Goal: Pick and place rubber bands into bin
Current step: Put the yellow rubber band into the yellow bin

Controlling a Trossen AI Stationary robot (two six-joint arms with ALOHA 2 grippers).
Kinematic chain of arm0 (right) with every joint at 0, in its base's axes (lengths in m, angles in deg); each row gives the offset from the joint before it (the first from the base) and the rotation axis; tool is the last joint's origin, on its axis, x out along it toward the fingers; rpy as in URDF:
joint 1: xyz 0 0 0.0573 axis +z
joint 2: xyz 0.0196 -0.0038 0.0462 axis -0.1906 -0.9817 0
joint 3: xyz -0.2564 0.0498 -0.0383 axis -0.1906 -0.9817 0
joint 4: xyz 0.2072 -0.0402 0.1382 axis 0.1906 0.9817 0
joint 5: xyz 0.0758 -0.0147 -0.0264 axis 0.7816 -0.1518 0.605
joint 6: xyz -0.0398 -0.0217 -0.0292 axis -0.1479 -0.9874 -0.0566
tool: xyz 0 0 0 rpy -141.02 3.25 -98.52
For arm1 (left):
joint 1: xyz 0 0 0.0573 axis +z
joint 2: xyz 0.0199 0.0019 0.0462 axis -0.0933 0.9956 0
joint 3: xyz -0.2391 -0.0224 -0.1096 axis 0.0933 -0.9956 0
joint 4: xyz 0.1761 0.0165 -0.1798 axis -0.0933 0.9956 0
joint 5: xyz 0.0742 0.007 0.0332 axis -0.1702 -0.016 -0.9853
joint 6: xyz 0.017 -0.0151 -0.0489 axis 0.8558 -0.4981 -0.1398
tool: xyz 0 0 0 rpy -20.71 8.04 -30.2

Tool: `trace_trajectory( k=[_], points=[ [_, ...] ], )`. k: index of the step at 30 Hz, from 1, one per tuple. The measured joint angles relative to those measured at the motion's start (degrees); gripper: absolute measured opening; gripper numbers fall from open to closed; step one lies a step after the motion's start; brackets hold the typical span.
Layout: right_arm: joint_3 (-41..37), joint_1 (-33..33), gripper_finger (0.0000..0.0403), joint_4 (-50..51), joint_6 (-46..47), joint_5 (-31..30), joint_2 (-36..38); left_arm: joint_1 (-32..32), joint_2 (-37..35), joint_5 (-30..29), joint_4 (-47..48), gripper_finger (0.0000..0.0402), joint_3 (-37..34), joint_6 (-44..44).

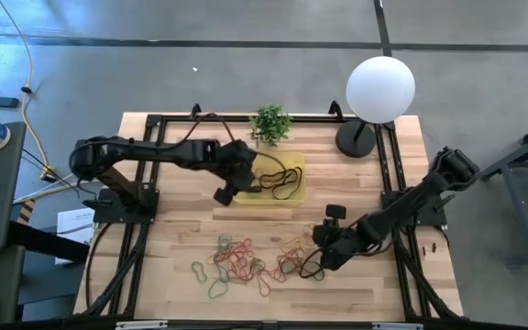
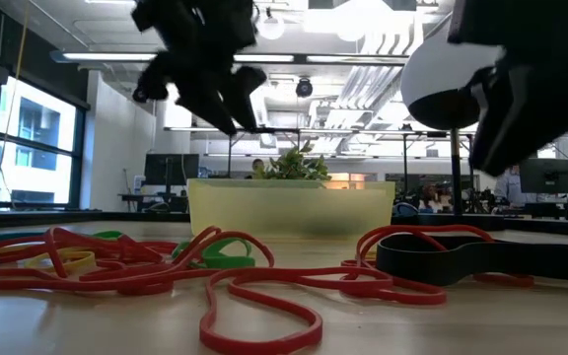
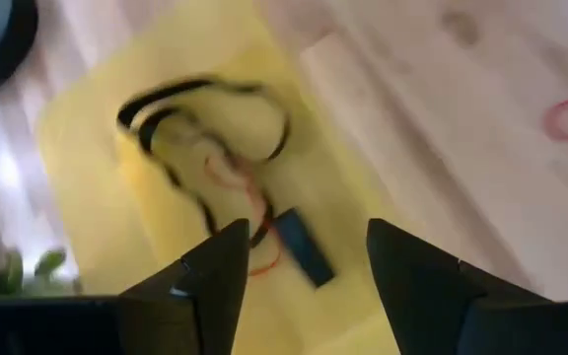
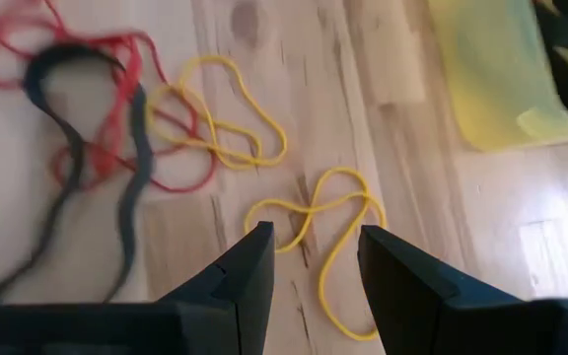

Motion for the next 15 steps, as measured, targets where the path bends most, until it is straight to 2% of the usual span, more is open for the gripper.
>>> trace_trajectory(
  k=[7,11,15],
  points=[
    [0.00,-1.84,0.0139,-0.10,-1.09,-1.43,-4.67,-10.61,-8.21,-1.61,0.24,0.0198,-5.11,-4.20],
    [-2.00,-4.51,0.0139,-2.40,-1.24,0.40,-4.74,-18.47,-14.96,-8.10,-1.71,0.0198,-10.41,-9.11],
    [-6.52,-7.90,0.0139,-7.50,-1.61,4.66,-4.74,-25.94,-21.60,-17.14,-2.97,0.0198,-15.94,-15.46]
  ],
)
